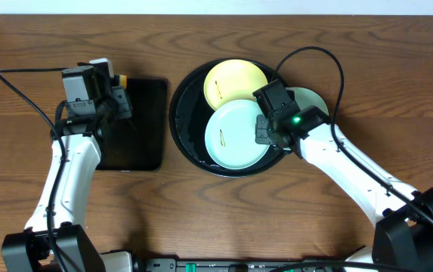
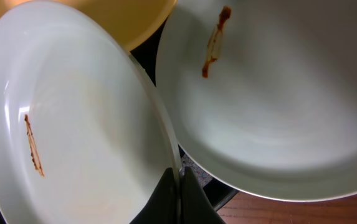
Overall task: Clean dirty plates on tray and stack at the side
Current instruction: 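Lift the sponge with the left gripper and carry it toward the plates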
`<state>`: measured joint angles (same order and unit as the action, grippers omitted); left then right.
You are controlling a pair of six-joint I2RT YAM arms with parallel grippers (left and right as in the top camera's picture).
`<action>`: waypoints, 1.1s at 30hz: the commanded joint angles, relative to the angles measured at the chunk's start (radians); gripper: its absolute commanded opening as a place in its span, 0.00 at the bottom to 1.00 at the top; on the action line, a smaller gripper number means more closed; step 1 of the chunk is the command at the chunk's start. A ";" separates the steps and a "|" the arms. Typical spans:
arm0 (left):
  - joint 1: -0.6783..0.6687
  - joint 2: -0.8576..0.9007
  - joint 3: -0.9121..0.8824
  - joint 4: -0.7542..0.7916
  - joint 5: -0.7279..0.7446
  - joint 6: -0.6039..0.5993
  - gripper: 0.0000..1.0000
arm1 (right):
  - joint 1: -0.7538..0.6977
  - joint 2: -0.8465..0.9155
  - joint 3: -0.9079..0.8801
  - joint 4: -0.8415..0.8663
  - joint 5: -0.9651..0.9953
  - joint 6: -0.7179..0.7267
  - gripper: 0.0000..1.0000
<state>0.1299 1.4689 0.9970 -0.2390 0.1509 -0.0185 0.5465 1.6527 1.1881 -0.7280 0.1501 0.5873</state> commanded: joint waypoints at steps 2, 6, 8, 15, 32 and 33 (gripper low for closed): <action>0.003 0.003 0.009 0.006 -0.031 -0.039 0.07 | 0.005 0.002 -0.005 0.003 0.003 -0.010 0.01; 0.006 -0.004 0.008 0.013 -0.091 -0.043 0.07 | 0.005 0.002 -0.005 0.011 0.003 -0.009 0.01; 0.009 -0.012 0.008 0.010 -0.106 -0.082 0.08 | 0.005 0.002 -0.005 0.011 0.003 -0.009 0.01; 0.007 -0.016 0.008 0.043 -0.080 -0.137 0.08 | 0.005 0.002 -0.005 0.014 0.003 -0.009 0.01; 0.003 -0.014 0.008 -0.159 0.224 -0.133 0.07 | 0.003 0.002 -0.005 0.014 0.002 -0.009 0.01; 0.003 -0.014 0.008 -0.169 0.219 -0.127 0.08 | 0.003 0.002 -0.005 0.014 0.003 -0.009 0.01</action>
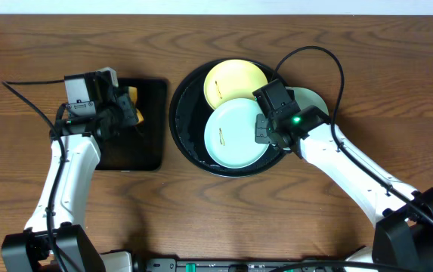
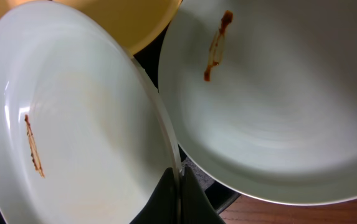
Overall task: Clean dirty plates on tray and stack at the side
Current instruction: 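Lift the sponge with the left gripper and carry it toward the plates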
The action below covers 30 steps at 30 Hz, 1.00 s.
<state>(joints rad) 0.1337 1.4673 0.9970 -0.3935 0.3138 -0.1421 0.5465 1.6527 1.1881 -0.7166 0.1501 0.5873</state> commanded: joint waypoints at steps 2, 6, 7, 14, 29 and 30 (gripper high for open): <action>-0.001 -0.011 0.007 -0.017 0.010 0.029 0.07 | 0.003 0.002 -0.005 0.007 0.003 -0.010 0.01; -0.001 -0.010 0.008 -0.013 -0.035 0.029 0.08 | 0.003 0.002 -0.005 0.002 0.003 -0.010 0.01; -0.001 -0.010 0.008 -0.013 -0.035 0.029 0.07 | 0.003 0.002 -0.005 -0.003 0.003 -0.010 0.01; -0.001 -0.020 0.010 0.083 -0.061 -0.002 0.07 | 0.003 0.002 -0.005 -0.008 0.003 -0.010 0.01; -0.111 -0.072 0.002 0.075 -0.251 0.084 0.08 | 0.009 0.003 -0.006 -0.002 0.032 -0.008 0.01; -0.113 -0.071 0.002 0.064 -0.251 0.077 0.08 | 0.011 0.003 -0.006 -0.002 0.032 -0.008 0.01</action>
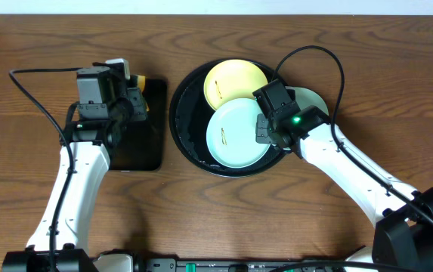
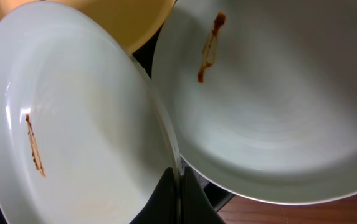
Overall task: Clean dirty plates on tray and stack at the side
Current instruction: 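Lift the sponge with the left gripper and carry it toward the plates, then scrub the held light-blue plate with the sponge in the left gripper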
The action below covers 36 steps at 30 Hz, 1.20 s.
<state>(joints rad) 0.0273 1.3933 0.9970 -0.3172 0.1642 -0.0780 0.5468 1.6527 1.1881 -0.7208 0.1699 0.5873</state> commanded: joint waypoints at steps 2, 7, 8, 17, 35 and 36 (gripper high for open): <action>-0.006 0.002 0.002 -0.031 -0.093 -0.046 0.08 | 0.017 0.003 -0.006 0.003 0.014 -0.008 0.01; -0.006 -0.014 0.002 0.052 -0.001 -0.050 0.07 | 0.018 0.003 -0.006 0.004 0.014 -0.008 0.01; -0.006 -0.013 0.002 0.066 -0.013 -0.060 0.08 | 0.018 0.003 -0.006 0.004 0.014 -0.009 0.01; -0.013 -0.014 -0.001 0.038 -0.024 0.001 0.07 | 0.018 0.003 -0.006 0.003 0.014 -0.008 0.01; -0.074 -0.014 -0.045 -0.113 0.217 0.016 0.07 | 0.018 0.105 -0.007 0.015 -0.063 0.071 0.01; -0.085 -0.014 -0.045 -0.113 0.217 0.023 0.08 | 0.018 0.114 -0.007 0.019 -0.076 0.071 0.01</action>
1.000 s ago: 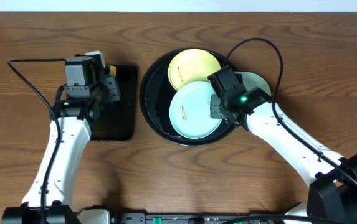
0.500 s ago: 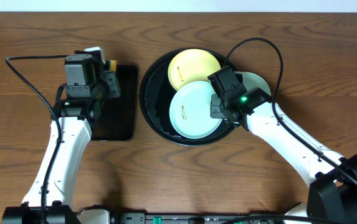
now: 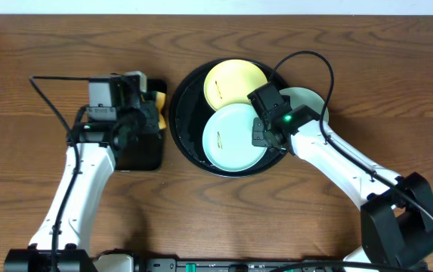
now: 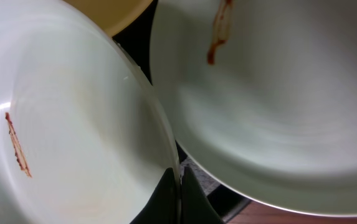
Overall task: Clean dirty plates on tray and stack at the side
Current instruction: 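Scrub the held light-blue plate with the sponge in the left gripper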
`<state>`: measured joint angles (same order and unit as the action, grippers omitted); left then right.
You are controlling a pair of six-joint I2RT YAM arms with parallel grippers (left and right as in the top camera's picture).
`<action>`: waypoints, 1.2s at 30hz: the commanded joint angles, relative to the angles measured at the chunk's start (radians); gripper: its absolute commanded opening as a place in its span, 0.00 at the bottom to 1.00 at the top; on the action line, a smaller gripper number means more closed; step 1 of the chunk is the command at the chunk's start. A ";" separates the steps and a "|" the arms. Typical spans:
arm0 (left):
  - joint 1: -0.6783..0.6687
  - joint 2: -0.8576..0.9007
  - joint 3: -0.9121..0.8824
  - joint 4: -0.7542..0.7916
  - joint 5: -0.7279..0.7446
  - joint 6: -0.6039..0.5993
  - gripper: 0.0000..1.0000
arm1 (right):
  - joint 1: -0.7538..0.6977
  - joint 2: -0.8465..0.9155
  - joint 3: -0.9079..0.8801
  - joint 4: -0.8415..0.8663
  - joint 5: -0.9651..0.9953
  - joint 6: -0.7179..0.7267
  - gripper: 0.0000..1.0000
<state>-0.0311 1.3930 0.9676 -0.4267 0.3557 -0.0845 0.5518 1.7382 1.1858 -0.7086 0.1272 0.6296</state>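
Note:
A round black tray (image 3: 180, 140) holds a yellow plate (image 3: 235, 81) at the back and a pale plate (image 3: 230, 137) in front. That pale plate carries a brown streak (image 4: 16, 149). My right gripper (image 4: 179, 178) is shut on its right rim, seen from overhead at the right gripper (image 3: 258, 133). A pale green plate (image 3: 308, 102) with a brown smear (image 4: 218, 31) lies at the tray's right edge, partly under my arm. My left gripper (image 3: 154, 113) holds a yellow sponge (image 3: 160, 100) just left of the tray.
A black rectangular mat (image 3: 137, 151) lies on the wooden table left of the tray, under my left gripper. Cables loop above both arms. The right arm crosses the table's lower right.
My left gripper with the sponge has moved right, from over the mat's top edge to its right edge beside the tray. The pale plate and my right gripper have shifted slightly left.
My right gripper stayed shut on the pale plate's rim at every moment, hardly moving. My left gripper was at the mat's upper left with the sponge, then over the mat's middle, then near its top right, and now beside the tray.

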 commanded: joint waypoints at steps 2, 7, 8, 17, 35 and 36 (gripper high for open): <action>-0.052 -0.013 -0.016 -0.002 0.026 0.031 0.07 | 0.013 0.045 -0.005 0.013 -0.062 0.028 0.02; -0.129 0.003 -0.018 0.004 0.021 0.031 0.07 | 0.013 0.067 -0.005 0.022 -0.080 0.028 0.01; -0.143 0.013 -0.018 0.008 0.017 0.032 0.08 | 0.013 0.067 -0.005 0.023 -0.080 0.028 0.01; -0.264 0.135 -0.018 0.060 0.014 0.051 0.07 | 0.013 0.067 -0.005 0.022 -0.080 0.028 0.01; -0.371 0.272 -0.056 0.129 0.014 0.051 0.08 | 0.013 0.067 -0.005 0.024 -0.080 0.027 0.01; -0.373 0.272 -0.069 0.146 0.014 0.051 0.07 | 0.013 0.067 -0.005 0.024 -0.080 0.027 0.01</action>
<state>-0.3958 1.6539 0.9314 -0.2977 0.3645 -0.0479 0.5518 1.7954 1.1843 -0.6865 0.0471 0.6430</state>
